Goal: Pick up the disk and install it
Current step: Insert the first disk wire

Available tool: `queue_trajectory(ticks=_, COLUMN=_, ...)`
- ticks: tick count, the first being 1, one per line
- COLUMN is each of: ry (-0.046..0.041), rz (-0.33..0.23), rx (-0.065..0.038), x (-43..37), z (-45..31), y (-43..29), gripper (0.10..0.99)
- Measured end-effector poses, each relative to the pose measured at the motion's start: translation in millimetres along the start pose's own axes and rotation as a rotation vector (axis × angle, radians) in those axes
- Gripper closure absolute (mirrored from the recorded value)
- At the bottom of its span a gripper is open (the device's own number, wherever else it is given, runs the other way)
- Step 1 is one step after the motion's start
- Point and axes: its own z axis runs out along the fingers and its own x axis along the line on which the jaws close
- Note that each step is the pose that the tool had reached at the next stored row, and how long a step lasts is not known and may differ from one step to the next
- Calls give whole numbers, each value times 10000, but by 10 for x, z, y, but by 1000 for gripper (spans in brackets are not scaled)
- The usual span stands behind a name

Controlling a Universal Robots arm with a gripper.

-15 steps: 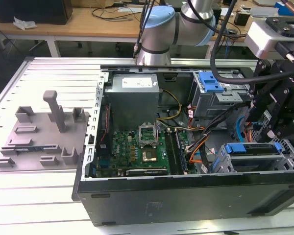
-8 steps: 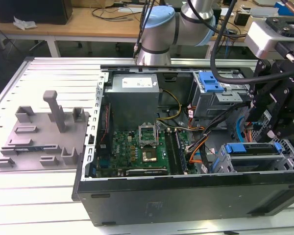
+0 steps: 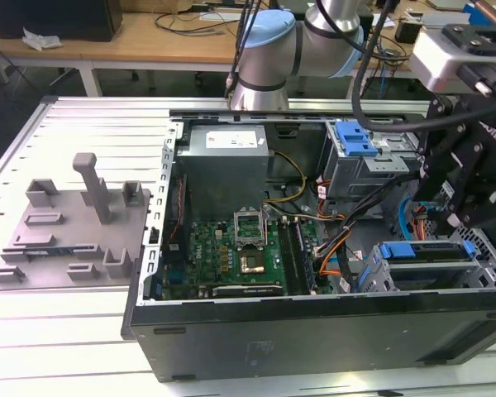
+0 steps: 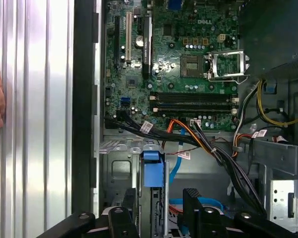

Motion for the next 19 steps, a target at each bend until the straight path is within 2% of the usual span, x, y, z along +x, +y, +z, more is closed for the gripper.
queue_trajectory(ticks=1, ry=41, rz=0, rx=-1, x=-100, z=1, y=-2, gripper=584)
queue_trajectory(ticks=5, ry=170, rz=3, rx=-3, x=-340, z=7, y=-5, gripper=584)
queue_trajectory(ticks=6, ry=201, rz=3, rx=-3, x=-420, z=7, y=-6, gripper=584)
queue_trajectory(ticks=7, ry=218, rz=3, rx=-4, x=-522, z=10, y=-7, gripper=584)
queue_trajectory(ticks=8, ry=217, rz=2, rx=-4, x=-581, z=14, y=-16, gripper=584)
queue_trajectory(ticks=9, ry=219, rz=3, rx=-4, x=-607, z=16, y=-34, gripper=584)
queue_trajectory(ticks=11, ry=218, rz=3, rx=-55, x=-642, z=23, y=-124, gripper=584)
queue_trajectory(ticks=12, ry=213, rz=4, rx=-119, x=-652, z=27, y=-190, gripper=584)
queue_trajectory(ticks=13, ry=192, rz=2, rx=-195, x=-663, z=31, y=-287, gripper=584)
queue_trajectory(ticks=14, ry=178, rz=-1, rx=-217, x=-669, z=34, y=-334, gripper=584)
queue_trajectory(ticks=18, ry=178, rz=-4, rx=-231, x=-743, z=48, y=-555, gripper=584)
queue_trajectory(ticks=19, ry=199, rz=-2, rx=-229, x=-773, z=53, y=-570, gripper=584)
